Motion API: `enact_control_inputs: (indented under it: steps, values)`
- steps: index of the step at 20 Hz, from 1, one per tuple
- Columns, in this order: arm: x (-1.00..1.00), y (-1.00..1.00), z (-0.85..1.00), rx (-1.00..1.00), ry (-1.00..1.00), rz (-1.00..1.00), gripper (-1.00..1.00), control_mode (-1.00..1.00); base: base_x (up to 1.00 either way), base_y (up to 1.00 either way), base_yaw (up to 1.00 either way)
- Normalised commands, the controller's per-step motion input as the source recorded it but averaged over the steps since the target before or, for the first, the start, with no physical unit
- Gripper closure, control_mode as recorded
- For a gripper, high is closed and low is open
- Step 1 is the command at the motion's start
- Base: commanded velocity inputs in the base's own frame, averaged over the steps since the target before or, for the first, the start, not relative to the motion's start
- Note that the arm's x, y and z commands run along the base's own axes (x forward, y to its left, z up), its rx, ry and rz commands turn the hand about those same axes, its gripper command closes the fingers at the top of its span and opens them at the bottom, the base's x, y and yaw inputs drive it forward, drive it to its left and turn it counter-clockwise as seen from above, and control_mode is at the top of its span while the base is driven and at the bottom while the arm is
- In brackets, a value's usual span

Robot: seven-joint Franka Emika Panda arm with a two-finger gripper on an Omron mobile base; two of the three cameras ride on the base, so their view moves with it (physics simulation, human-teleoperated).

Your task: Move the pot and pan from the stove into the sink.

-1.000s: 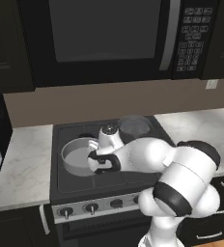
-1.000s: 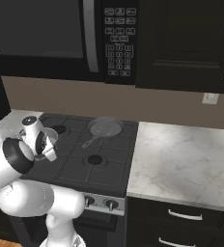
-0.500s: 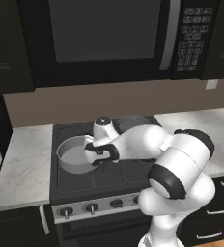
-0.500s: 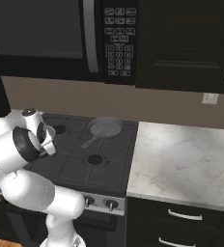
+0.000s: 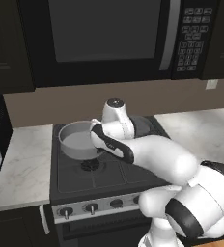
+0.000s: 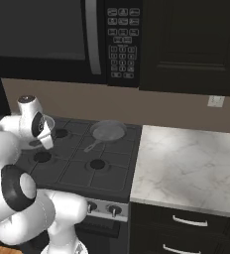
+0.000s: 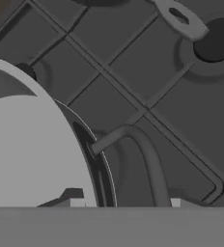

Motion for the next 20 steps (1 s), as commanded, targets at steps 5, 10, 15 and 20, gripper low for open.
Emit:
enact_control_inputs:
  steps: [5, 10, 15, 20]
  values:
    - [-0.83, -0.55, 0.84, 0.09, -0.10, 0.00, 1.00, -1.00, 0.00, 0.00, 0.00]
    - [-1.00, -0.58, 0.73, 0.05, -0.11, 0.02, 1.00, -1.00, 0.00, 0.00, 0.00]
    - [-1.00, -0.55, 0.67, 0.01, -0.10, 0.03, 1.00, -1.00, 0.00, 0.00, 0.00]
    - [-1.00, -0.51, 0.54, 0.00, -0.09, 0.05, 1.00, -1.00, 0.00, 0.00, 0.00]
